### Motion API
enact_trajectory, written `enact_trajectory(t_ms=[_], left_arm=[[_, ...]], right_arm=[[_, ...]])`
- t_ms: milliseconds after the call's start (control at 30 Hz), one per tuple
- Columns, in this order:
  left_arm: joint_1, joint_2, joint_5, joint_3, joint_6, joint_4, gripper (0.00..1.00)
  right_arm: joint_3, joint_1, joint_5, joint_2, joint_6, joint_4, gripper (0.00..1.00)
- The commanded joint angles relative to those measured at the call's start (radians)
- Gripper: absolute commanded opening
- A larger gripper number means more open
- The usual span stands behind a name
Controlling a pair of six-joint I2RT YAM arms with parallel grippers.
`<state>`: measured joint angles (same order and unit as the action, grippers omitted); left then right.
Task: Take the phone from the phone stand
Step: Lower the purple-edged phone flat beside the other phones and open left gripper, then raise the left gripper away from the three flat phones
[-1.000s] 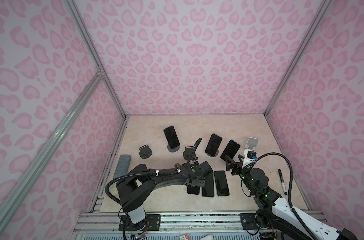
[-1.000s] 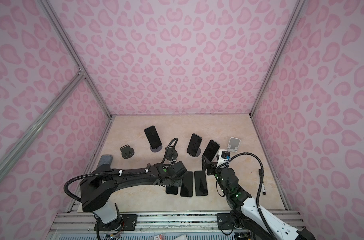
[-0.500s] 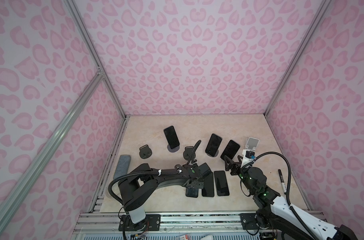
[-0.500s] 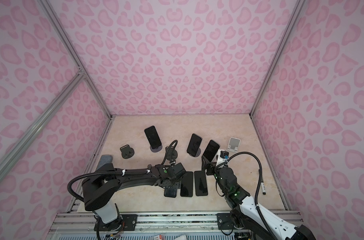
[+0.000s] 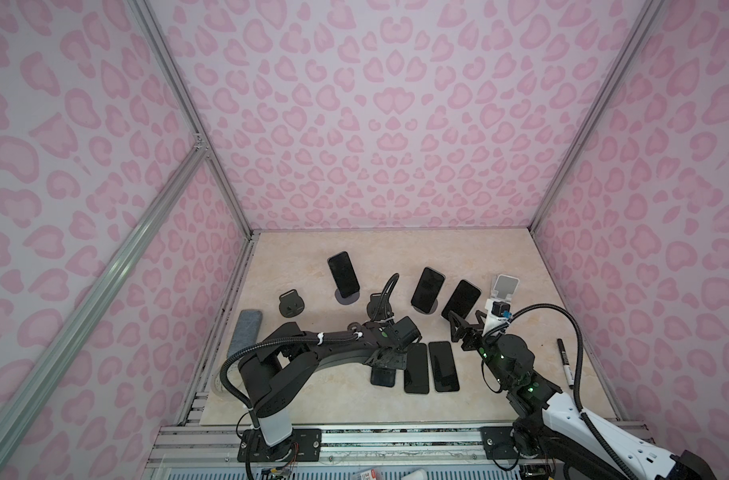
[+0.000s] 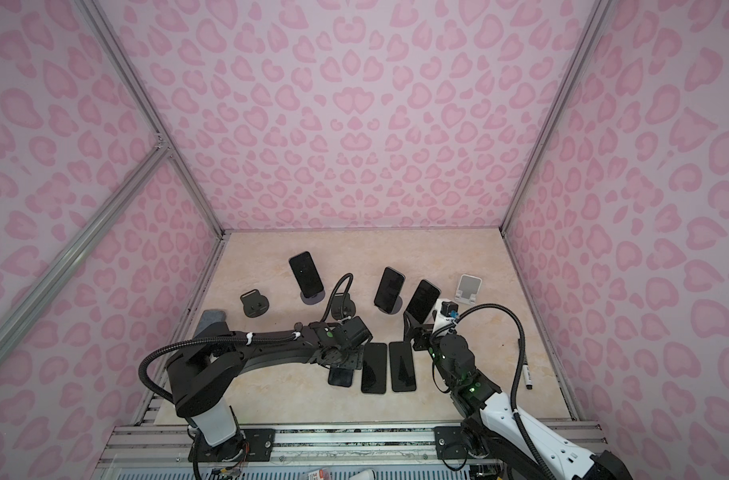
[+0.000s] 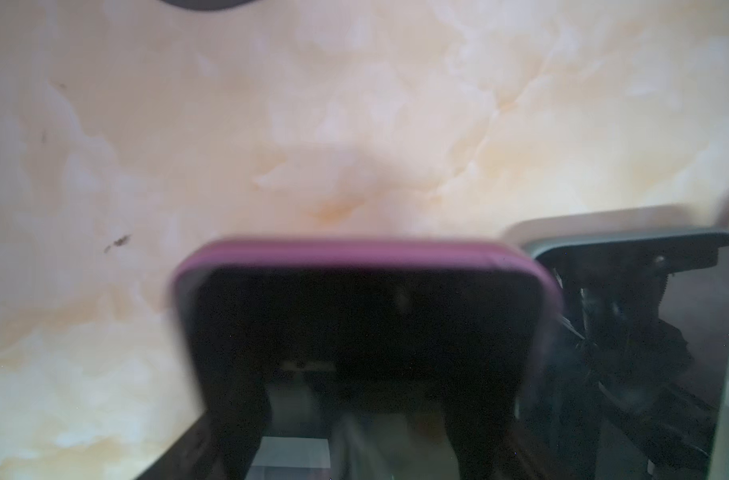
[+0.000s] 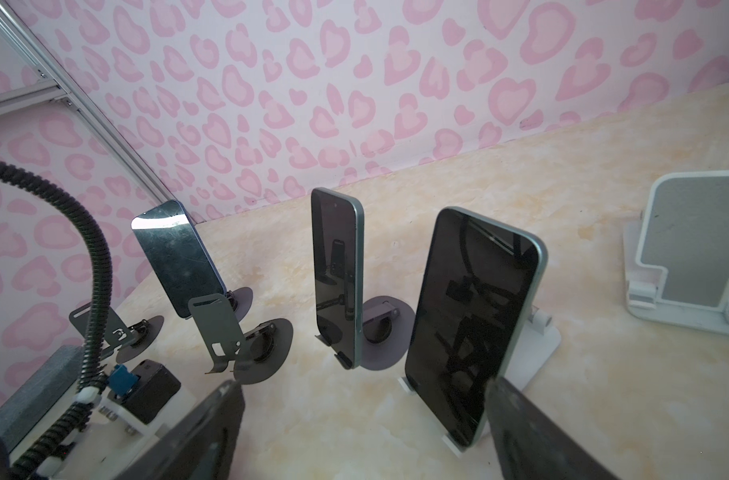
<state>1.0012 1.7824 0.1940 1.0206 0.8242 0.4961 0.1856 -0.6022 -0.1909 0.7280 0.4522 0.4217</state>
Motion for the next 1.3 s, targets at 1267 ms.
enact_trajectory(t_ms=[1267], left_arm=[[-0.015, -0.201, 0.026, 0.102, 0.118, 0.195, 0.87]], right_arm=[[0.007, 0.000, -0.012, -0.022, -0.004, -0.008, 0.93]])
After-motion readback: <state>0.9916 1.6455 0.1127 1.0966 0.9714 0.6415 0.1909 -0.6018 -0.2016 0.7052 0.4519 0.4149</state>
